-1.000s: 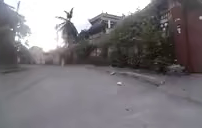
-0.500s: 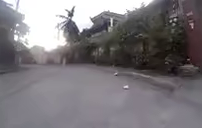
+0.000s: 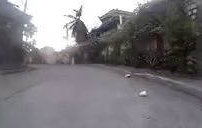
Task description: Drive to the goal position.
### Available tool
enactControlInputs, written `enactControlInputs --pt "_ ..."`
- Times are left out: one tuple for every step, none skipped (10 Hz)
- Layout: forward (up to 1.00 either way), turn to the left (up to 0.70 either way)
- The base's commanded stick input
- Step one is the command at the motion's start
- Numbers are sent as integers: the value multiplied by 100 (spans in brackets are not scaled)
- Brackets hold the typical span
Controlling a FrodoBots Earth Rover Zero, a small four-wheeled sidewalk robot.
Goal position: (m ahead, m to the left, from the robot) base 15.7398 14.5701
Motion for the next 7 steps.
enactControlInputs --pt "100 0" --pt "100 0" --pt "100 0" --pt "100 0" --pt "100 0" --pt "100 0" --pt "100 0"
